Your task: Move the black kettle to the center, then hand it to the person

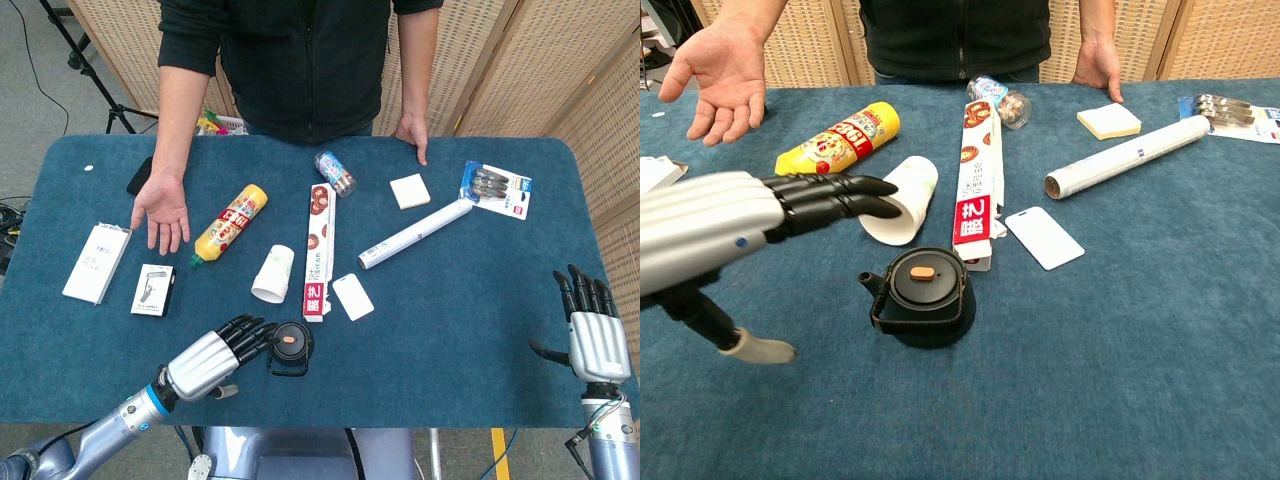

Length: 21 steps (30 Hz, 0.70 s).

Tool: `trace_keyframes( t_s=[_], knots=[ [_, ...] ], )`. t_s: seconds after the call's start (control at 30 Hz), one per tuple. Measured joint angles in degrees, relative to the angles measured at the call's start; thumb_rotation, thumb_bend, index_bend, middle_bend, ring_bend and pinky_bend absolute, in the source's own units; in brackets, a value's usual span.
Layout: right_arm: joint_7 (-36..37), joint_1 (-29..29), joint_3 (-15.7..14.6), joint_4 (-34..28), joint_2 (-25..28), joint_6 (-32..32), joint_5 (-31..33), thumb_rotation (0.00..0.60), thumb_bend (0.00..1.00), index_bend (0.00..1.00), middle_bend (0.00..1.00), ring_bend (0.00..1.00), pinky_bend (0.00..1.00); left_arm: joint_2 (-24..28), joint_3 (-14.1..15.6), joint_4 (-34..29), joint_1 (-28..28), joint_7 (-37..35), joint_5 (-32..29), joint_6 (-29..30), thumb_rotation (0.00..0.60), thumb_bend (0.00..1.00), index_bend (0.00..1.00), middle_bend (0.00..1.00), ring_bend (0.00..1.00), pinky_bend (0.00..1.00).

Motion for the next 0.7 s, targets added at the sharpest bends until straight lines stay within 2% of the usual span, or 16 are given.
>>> trace_keyframes(
  t_s=[0.23,0.47,0.57,0.7],
  knots=[
    [0.1,-0.5,0.9,-0.5,0.4,-1.6,-0.5,0.6,0.0,0.03,0.0,0.0,0.0,-8.6,-0.4,9.3,-2.1,-1.6,0.6,0.7,0.6,0.0,0.1,0.0,0.0,0.11],
    [-0.2,-1.0,1.5,-0.4,0.4,-2.2,-1.2,0.6,0.0,0.03,0.0,0.0,0.0,-13.9,-0.8,13.6,-3.8,-3.5,-0.4,1.3,0.6,0.0,0.16,0.0,0.0,0.11],
    [-0.5,-1.1,1.8,-0.4,0.4,-2.5,-1.3,0.6,0.0,0.03,0.0,0.0,0.0,-15.6,-0.7,14.9,-4.5,-4.8,-0.8,1.8,0.6,0.04,0.19,0.0,0.0,0.11],
    [-0.7,-1.3,2.0,-0.4,0.3,-2.9,-1.4,0.6,0.0,0.03,0.0,0.0,0.0,-16.9,-0.7,15.8,-5.1,-4.7,-1.3,2.1,0.6,0.16,0.24,0.0,0.0,0.11]
  ],
)
